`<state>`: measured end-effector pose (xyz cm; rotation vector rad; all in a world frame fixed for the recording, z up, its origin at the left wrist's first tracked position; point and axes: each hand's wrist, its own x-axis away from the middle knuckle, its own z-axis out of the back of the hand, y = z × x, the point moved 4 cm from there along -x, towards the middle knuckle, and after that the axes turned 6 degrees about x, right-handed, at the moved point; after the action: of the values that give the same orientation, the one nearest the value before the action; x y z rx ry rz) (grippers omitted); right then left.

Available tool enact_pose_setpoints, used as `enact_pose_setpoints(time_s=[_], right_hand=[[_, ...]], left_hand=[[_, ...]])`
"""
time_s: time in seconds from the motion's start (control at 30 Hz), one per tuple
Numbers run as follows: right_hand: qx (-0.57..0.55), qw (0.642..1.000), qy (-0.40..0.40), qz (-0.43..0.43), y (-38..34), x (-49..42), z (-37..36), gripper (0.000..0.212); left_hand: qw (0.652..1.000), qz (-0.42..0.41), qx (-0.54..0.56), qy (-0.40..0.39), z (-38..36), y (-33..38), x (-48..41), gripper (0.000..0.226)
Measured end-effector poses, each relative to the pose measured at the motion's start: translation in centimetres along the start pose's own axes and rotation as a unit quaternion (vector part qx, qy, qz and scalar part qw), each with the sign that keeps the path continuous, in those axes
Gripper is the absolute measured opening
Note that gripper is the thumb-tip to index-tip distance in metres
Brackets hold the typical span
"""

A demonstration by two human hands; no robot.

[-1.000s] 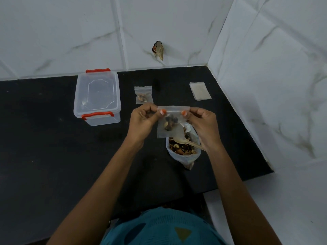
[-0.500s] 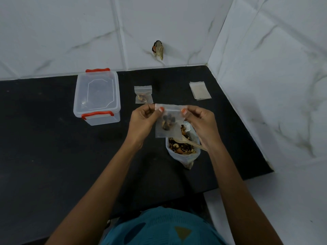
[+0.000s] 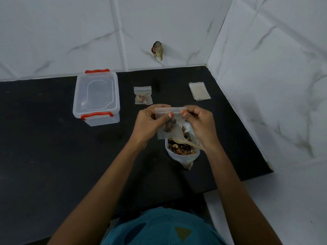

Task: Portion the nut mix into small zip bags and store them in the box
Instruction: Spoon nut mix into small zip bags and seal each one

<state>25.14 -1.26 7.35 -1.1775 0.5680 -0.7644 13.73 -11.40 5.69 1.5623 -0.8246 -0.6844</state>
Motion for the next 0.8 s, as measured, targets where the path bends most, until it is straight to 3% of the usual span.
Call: enact_pose_setpoints(time_s=[0.17, 0.8], right_hand=[[-0.040, 0.999, -0.025, -0.023, 0.26, 0.31, 0.01, 0.008], [-0.018, 0.998, -0.050, -0.033, 0.18, 0.05, -0.13, 0.014]], left_hand=[[0.999, -0.028, -0.010, 0.023, 0.03, 0.31, -0.04, 0.015], [0.999, -0.042, -0.022, 0.012, 0.20, 0.17, 0.35, 0.010]])
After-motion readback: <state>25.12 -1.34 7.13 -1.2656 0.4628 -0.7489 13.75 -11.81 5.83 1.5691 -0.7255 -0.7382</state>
